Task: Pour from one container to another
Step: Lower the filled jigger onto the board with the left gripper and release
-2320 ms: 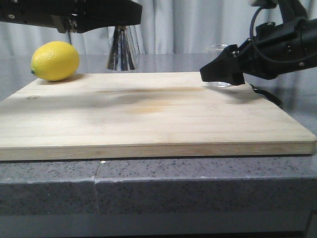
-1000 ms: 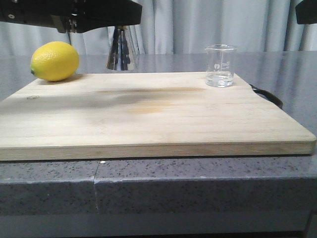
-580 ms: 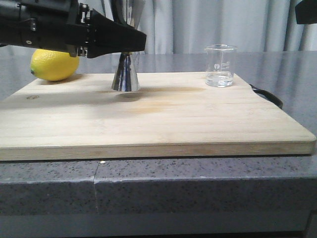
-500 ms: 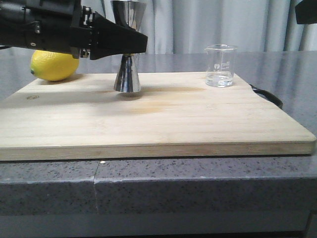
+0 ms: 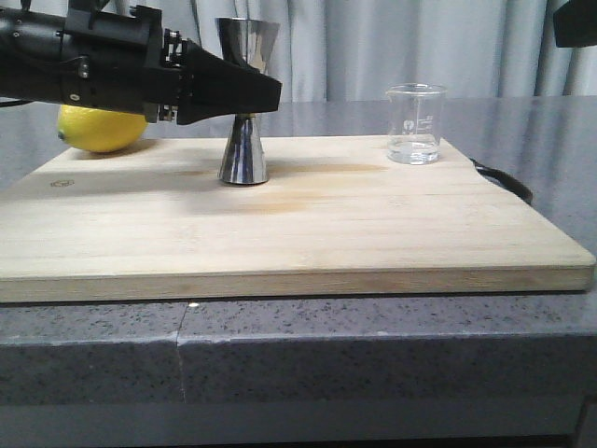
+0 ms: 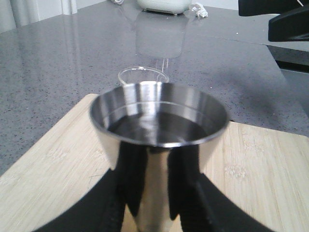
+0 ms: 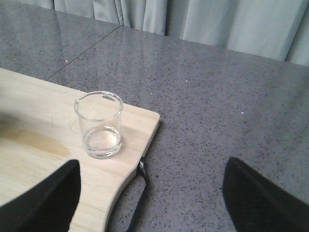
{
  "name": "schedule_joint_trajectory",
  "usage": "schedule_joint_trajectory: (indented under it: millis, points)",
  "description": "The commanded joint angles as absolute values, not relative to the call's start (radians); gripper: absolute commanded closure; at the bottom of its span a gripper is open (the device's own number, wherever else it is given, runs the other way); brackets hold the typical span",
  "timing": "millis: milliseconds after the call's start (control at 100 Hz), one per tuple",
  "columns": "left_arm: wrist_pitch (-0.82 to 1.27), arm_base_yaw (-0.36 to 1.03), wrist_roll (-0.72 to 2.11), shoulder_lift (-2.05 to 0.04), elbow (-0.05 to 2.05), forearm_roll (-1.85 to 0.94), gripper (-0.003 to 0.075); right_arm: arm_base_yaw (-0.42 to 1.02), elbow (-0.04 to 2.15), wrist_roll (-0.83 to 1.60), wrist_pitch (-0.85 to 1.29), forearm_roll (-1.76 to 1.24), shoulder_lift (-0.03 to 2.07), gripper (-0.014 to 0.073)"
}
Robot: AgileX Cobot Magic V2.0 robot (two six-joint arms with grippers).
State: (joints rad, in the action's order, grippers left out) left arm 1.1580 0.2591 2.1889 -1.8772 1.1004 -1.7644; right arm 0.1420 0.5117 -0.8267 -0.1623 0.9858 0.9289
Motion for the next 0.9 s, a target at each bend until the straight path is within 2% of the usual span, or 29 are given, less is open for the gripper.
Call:
schedule_joint_trajectory:
  millis: [0,150,220,370,580,710,890]
  points:
    - [1.280,0.259,2.191,-1.838,1.129,-1.805,0.0530,0.143,0.538,-0.827,-0.199,0.989,0.913,0.0053]
    - [1.280,0.259,2.191,-1.838,1.129,-1.783,0.0526,0.143,0.538,-0.827,-0.199,0.993,0.913,0.0053]
    - [1.280,0.259,2.191,-1.838,1.129,-1.783,0.0500,0.143,0.538,-0.827,-0.199,0.993,0.913,0.0053]
    - [1.280,0.259,2.191,-1.838,1.129,-1.779,0.0375,0.143,0.538,-0.827,-0.199,0.993,0.913,0.0053]
    - [1.210,0.252,2.121,-1.802,1.129,-1.724,0.0246,0.143,0.557,-0.870,-0.119,0.993,0.905,0.0053]
    - [1.081,0.252,2.038,-1.730,1.129,-1.626,0.0233,0.144,0.573,-0.917,-0.018,0.993,0.872,0.0053]
    - [0.926,0.252,1.850,-1.603,1.129,-1.425,0.0233,0.144,0.573,-0.942,0.015,0.938,0.831,0.0053]
